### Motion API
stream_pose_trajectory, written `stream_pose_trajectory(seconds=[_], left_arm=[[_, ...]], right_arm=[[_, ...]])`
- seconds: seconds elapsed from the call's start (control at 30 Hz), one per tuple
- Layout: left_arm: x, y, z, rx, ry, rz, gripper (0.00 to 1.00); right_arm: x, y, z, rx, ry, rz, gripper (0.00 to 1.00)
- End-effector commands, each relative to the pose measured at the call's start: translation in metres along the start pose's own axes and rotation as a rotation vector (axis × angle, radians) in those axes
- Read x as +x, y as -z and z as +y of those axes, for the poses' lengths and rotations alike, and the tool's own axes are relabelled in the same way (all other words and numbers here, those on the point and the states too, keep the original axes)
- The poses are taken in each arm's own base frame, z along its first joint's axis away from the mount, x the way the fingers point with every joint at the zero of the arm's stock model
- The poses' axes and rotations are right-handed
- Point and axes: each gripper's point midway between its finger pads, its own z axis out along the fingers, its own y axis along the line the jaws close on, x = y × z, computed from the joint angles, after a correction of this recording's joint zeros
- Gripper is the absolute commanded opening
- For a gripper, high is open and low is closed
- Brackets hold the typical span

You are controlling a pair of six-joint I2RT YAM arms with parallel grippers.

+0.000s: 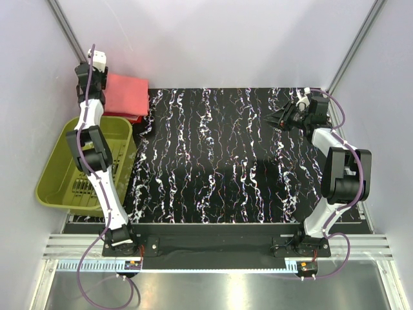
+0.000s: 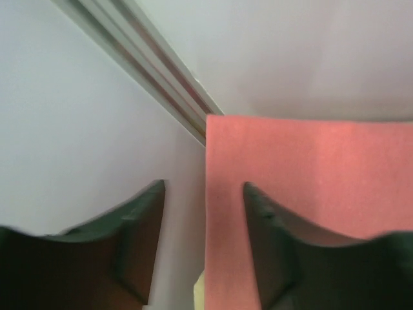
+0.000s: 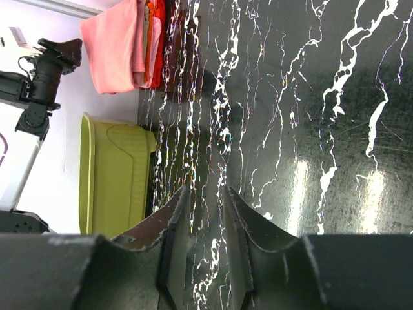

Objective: Fold and stack the t-shirts
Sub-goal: Neatly place the folded tshirt to the corner, then reset both grippers

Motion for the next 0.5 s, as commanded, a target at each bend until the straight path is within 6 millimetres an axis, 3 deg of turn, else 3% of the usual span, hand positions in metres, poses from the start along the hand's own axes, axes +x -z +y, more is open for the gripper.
stream_pose_trajectory(seconds=[0.0,0.07,0.17,0.2,0.23,0.47], left_arm=[[-0.065,0.019,0.033,-0.106,0.059,-0.145,0.65],[-0.069,0.027,0.025,-0.119,0.058,-0.132,0.71],[-0.095,0.048,0.022,-0.136,0.063,-0.151,0.75],[-0.097,0.052,0.02,-0.144,0.068,-0.151,0.78],[-0.094,0.054,0.005,-0.122,0.063,-0.141,0.79],[-0.122,0.086,-0.006,-0.179,0.057,-0.103,0.88]], right_arm=[[-0.004,-0.004,0.001,0.007,0.049,-0.022,0.35],[-0.002,-0.003,0.003,0.014,0.059,-0.017,0.35],[-0.001,-0.001,0.008,0.017,0.072,-0.019,0.36],[-0.003,0.001,0.012,0.013,0.08,-0.026,0.36],[-0.003,0.001,0.013,0.014,0.083,-0.028,0.36],[-0.008,0.009,0.024,0.025,0.102,-0.039,0.41]])
